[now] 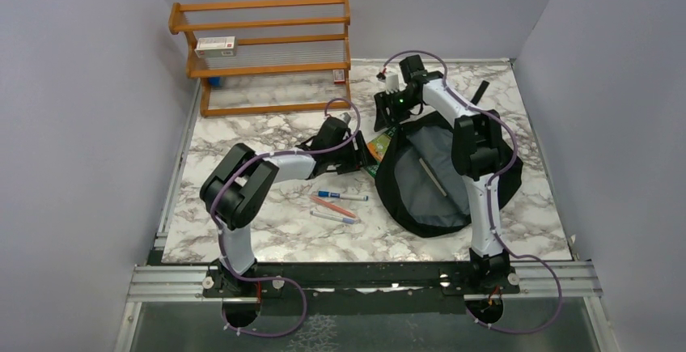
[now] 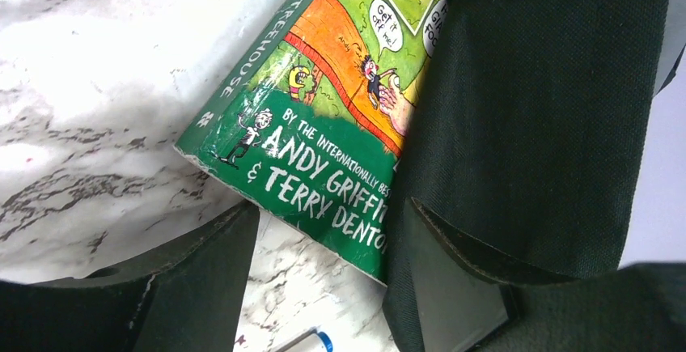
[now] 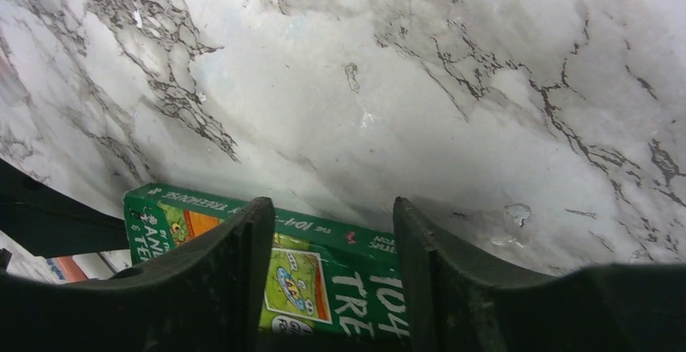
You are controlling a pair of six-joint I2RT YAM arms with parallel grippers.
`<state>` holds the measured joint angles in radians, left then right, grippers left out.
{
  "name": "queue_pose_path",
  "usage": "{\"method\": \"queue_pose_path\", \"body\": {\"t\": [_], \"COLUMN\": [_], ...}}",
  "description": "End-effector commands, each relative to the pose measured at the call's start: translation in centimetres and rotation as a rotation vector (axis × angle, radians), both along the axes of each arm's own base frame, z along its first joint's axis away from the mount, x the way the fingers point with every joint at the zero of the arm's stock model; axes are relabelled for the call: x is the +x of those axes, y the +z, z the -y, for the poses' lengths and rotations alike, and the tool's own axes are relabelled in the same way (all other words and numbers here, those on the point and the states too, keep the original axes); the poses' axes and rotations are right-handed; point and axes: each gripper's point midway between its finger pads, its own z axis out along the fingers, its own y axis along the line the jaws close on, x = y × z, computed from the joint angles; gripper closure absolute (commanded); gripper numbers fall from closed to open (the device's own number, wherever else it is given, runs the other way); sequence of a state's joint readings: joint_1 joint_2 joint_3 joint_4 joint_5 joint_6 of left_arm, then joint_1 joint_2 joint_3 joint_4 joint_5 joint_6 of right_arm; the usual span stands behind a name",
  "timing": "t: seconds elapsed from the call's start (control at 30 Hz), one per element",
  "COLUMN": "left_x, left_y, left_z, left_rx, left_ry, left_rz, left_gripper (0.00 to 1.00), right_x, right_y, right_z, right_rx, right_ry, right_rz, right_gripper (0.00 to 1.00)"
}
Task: Pack the student bag
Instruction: Adjust the book.
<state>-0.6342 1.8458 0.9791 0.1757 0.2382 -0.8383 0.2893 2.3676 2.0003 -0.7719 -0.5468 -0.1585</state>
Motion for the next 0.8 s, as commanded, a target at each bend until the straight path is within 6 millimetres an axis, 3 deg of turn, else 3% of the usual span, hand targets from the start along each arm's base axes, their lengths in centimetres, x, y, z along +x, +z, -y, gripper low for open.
{"method": "queue_pose_path", "body": {"t": [0.0, 0.33, 0.53, 0.77], "left_x": [0.6, 0.2, 0.3, 0.2], "left_y": [-1.0, -1.2, -1.0, -1.2], "left_z": [0.5, 0.3, 0.3, 0.3], "left_rx": [0.009, 0.009, 0.007, 0.012], "left_ry": [0.003, 0.006, 0.005, 0.001], "left_rz": [-0.006, -0.012, -0.008, -0.012], "left_gripper": [0.32, 0.32, 0.32, 0.32], "right_x": [-1.0, 1.8, 0.1, -1.3], "right_y": [-1.8, 0.3, -1.1, -2.2], "right_z": [0.7, 4.6, 6.6, 6.7], "right_rx": [-0.091, -0.279, -0.395, -0.408], "right_ry": [-0.017, -0.221, -0.247, -0.229], "right_rz": [-0.056, 0.109, 0.020, -0.055], "right_gripper": [0.36, 0.23, 0.15, 0.09]}}
